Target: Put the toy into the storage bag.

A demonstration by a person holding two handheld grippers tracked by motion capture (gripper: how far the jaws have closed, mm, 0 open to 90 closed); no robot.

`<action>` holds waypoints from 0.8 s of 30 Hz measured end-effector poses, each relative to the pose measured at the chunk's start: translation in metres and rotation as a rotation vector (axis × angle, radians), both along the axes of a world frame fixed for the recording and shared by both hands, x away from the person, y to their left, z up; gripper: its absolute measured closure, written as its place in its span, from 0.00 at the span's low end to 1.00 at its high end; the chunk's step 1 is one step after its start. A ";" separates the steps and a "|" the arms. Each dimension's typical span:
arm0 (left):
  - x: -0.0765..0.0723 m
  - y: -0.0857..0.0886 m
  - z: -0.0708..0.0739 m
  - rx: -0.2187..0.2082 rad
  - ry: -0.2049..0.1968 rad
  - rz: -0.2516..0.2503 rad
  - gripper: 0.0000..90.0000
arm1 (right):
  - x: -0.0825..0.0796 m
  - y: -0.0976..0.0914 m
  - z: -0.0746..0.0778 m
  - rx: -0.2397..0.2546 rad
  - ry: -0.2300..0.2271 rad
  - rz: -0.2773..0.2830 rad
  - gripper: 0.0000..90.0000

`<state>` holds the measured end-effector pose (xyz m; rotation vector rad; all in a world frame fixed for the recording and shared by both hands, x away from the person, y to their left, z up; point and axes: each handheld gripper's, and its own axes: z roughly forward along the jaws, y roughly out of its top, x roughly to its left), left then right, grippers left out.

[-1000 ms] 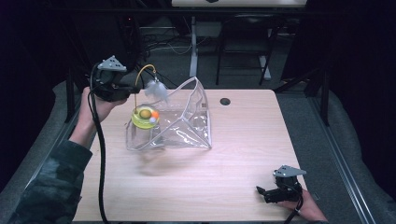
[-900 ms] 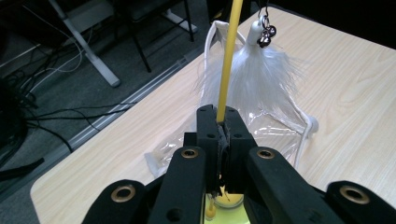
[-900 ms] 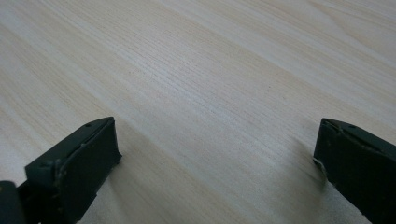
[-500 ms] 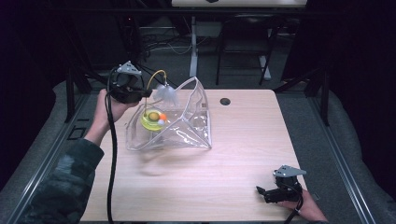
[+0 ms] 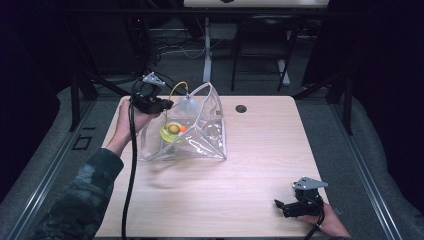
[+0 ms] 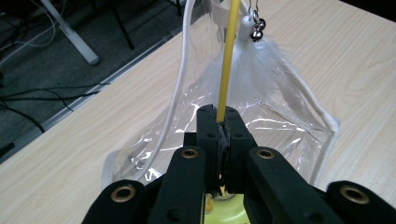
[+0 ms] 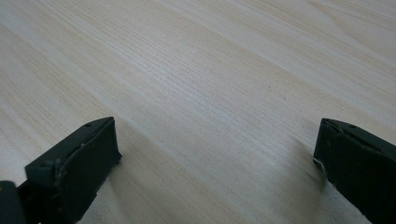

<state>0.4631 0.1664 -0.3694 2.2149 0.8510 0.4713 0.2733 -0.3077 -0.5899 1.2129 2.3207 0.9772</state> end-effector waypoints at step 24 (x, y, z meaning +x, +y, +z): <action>0.025 -0.011 -0.048 0.038 0.063 0.041 0.98 | 0.000 0.000 0.000 -0.013 -0.001 -0.002 0.00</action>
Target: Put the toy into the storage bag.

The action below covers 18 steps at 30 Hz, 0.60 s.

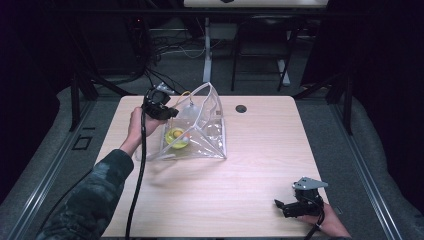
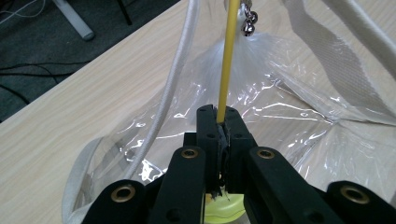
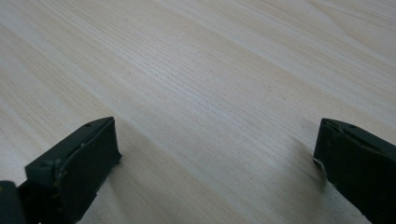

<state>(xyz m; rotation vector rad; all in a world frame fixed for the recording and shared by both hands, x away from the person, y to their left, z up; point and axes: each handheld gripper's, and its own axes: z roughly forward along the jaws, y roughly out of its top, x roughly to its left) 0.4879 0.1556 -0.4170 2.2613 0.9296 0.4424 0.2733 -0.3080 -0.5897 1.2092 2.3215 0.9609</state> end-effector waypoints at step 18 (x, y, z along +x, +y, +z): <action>0.003 0.008 -0.007 -0.041 0.073 0.040 0.76 | 0.000 0.000 0.000 0.000 0.000 0.000 0.00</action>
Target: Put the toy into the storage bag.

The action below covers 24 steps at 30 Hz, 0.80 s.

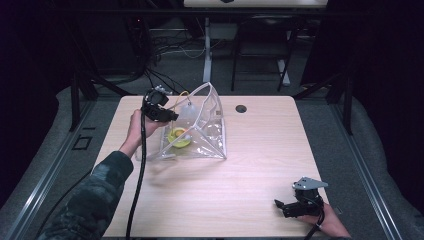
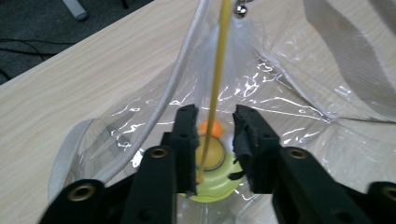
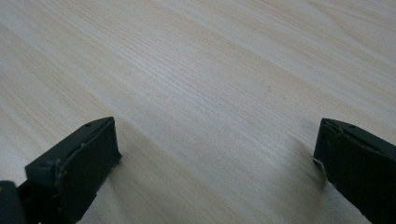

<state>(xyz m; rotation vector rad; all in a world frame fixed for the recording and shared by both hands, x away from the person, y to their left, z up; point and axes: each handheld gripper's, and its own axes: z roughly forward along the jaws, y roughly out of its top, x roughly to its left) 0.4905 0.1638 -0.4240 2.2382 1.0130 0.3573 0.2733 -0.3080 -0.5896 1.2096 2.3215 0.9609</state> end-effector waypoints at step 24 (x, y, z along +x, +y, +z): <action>-0.049 0.057 0.055 -0.003 -0.090 0.073 0.07 | 0.000 0.000 0.000 0.001 -0.002 -0.004 0.00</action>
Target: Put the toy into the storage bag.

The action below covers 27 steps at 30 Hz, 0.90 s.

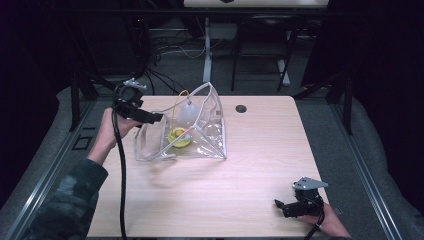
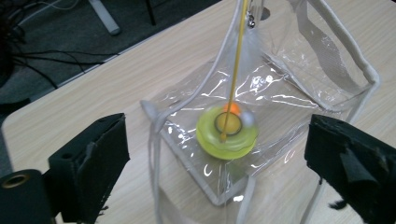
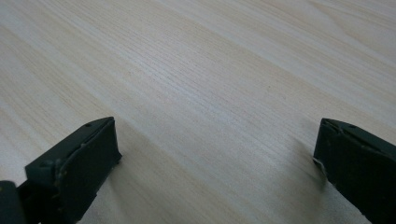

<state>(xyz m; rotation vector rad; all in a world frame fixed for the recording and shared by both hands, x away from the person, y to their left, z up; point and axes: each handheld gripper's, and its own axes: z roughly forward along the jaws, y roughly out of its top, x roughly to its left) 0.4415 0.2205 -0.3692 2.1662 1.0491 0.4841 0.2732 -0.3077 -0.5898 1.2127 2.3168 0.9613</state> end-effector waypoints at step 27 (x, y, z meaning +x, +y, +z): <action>-0.088 0.064 -0.050 0.041 -0.041 0.084 0.00 | -0.001 0.001 0.001 -0.002 0.004 -0.008 0.00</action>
